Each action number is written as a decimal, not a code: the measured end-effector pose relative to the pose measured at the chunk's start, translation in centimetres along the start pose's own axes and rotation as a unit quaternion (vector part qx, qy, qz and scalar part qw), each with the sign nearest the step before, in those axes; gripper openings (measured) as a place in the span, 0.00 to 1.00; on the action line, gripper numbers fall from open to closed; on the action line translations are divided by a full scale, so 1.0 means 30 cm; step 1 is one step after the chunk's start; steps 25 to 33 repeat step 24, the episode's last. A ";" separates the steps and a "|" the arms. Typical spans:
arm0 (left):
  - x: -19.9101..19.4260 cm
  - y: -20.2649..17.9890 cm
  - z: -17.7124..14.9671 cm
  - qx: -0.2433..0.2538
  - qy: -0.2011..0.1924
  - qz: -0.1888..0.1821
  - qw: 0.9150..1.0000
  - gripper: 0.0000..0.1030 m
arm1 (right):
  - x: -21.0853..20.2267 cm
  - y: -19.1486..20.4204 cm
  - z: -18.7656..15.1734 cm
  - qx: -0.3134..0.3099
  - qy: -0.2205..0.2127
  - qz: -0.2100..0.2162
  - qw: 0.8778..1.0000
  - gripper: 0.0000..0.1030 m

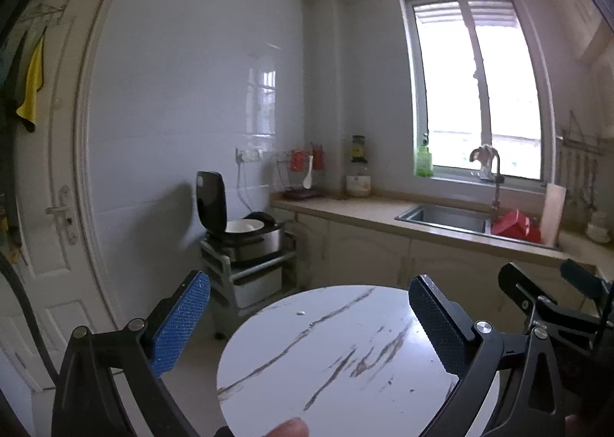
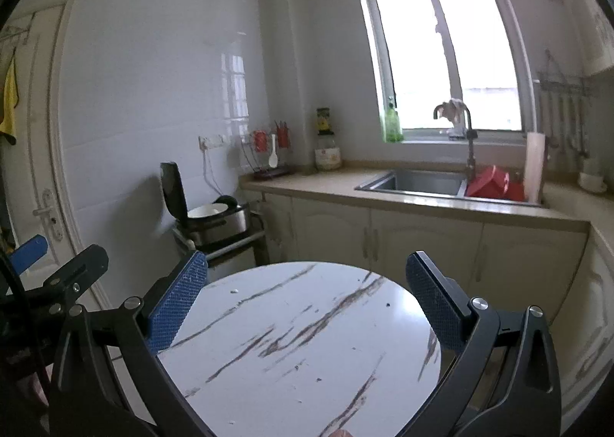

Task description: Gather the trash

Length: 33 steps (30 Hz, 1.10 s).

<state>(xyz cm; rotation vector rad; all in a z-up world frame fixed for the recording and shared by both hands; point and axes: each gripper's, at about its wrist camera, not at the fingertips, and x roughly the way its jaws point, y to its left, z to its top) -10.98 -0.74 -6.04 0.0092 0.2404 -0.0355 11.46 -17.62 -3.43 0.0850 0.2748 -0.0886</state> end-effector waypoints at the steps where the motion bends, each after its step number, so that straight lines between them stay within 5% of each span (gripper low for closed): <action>1: -0.030 -0.003 -0.001 -0.001 -0.003 0.003 1.000 0.99 | -0.009 0.009 0.005 -0.003 -0.004 -0.003 1.000 1.00; 33: 0.005 -0.050 0.013 -0.014 -0.006 0.000 1.000 0.99 | -0.067 0.013 0.052 -0.001 -0.016 -0.013 1.000 1.00</action>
